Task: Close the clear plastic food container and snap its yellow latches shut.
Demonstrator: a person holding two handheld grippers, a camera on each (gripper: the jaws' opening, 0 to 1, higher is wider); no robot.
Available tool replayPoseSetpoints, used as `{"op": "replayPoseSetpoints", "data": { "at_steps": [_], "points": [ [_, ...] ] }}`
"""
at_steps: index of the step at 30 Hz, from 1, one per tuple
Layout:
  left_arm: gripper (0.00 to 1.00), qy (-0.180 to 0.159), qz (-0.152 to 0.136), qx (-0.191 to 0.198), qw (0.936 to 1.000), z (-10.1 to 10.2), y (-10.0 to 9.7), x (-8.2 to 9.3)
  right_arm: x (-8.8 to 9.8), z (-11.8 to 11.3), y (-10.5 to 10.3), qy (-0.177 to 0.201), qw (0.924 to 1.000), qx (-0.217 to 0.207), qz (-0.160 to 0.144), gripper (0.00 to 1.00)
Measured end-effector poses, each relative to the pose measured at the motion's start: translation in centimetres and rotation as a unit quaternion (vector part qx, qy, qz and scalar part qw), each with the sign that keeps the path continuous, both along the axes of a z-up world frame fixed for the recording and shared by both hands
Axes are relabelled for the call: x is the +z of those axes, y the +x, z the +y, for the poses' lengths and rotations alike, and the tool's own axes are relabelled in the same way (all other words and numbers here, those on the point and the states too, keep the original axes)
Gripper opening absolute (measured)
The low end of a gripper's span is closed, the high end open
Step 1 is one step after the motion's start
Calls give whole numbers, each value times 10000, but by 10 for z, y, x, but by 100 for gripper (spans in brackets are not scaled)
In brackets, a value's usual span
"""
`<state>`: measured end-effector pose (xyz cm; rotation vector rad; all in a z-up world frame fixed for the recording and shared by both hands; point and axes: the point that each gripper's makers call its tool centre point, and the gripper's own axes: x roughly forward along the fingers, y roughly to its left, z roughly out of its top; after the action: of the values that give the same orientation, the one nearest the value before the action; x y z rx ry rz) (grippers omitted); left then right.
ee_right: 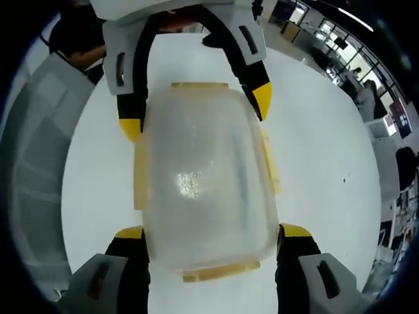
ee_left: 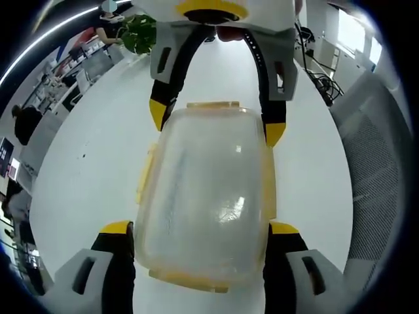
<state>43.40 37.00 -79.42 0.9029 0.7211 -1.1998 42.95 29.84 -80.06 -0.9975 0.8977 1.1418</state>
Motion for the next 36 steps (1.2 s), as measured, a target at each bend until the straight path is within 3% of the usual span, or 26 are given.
{"op": "replayPoseSetpoints", "data": {
  "at_steps": [22,25,32,36],
  "points": [
    [82,33,-17,1,10000,1,8,1,0,1,8,-82,10000,-21,-32,80],
    [83,110,-253,-58,9996,2,9,-4,0,2,9,-94,9999,-68,-39,81],
    [83,24,-218,55,9997,1,9,-1,0,1,9,-126,9998,-69,-130,82],
    [83,-95,-228,210,9995,4,10,6,10,0,14,-10,9993,-232,-306,85]
  ]
}}
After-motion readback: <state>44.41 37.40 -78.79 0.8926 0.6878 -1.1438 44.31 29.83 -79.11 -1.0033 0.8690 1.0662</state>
